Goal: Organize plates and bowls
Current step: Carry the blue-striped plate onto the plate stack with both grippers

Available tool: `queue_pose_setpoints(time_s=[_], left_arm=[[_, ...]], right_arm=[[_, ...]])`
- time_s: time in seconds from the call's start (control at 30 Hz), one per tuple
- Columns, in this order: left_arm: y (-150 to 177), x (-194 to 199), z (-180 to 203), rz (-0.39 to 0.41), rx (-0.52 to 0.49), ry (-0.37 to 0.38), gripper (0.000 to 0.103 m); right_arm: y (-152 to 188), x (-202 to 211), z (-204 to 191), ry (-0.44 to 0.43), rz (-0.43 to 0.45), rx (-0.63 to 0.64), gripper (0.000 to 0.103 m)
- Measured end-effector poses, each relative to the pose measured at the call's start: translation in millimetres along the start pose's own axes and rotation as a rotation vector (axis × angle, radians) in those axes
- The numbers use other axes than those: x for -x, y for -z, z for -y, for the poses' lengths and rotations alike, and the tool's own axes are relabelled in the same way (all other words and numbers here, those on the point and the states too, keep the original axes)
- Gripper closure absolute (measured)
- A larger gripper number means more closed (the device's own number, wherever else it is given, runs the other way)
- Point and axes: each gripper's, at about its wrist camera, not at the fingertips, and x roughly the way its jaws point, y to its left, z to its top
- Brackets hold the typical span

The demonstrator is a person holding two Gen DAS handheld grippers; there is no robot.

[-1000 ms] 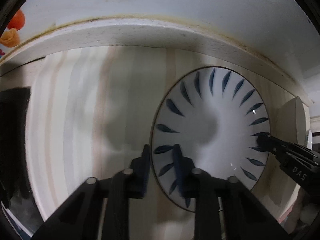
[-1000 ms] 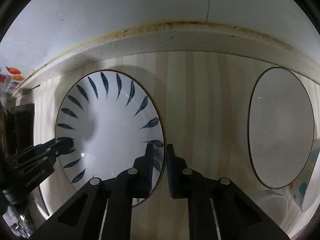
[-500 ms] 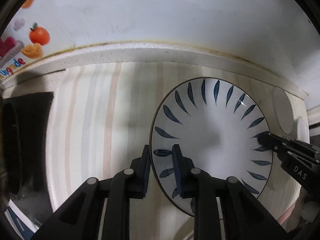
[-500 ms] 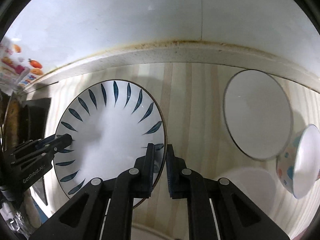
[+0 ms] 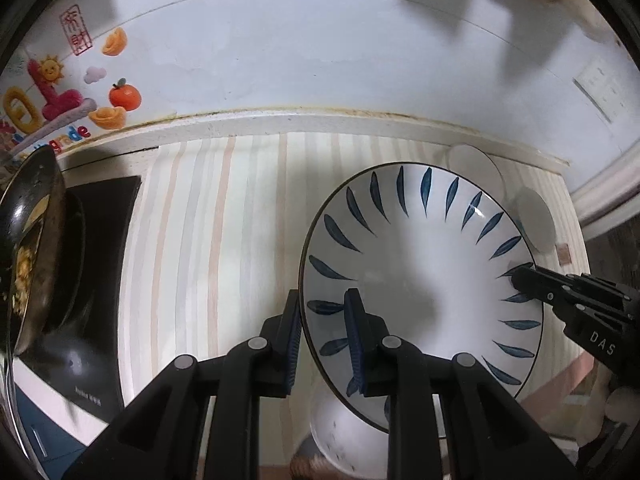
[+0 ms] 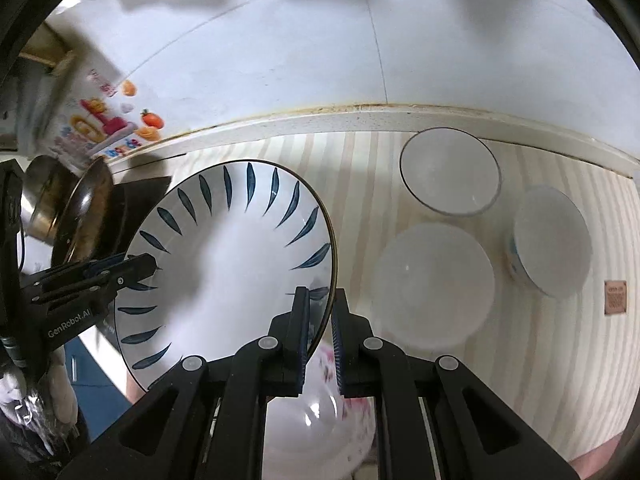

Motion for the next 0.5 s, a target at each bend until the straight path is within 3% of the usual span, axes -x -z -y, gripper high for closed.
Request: queue_pose_setpoints(time_s=[0.27, 0.5], left_arm=[[56.2, 0.9, 15.9, -0.049, -0.022, -0.013, 0.084], [87.6, -27.5, 19.1, -0.137, -0.007, -0.031, 0.084]], right_arm=[[60.1, 25.0, 6.3, -0.024, -0.018, 0.012, 0.091], [98.4, -6.1, 11.2, -0.029, -0.097, 0.010, 0.091]])
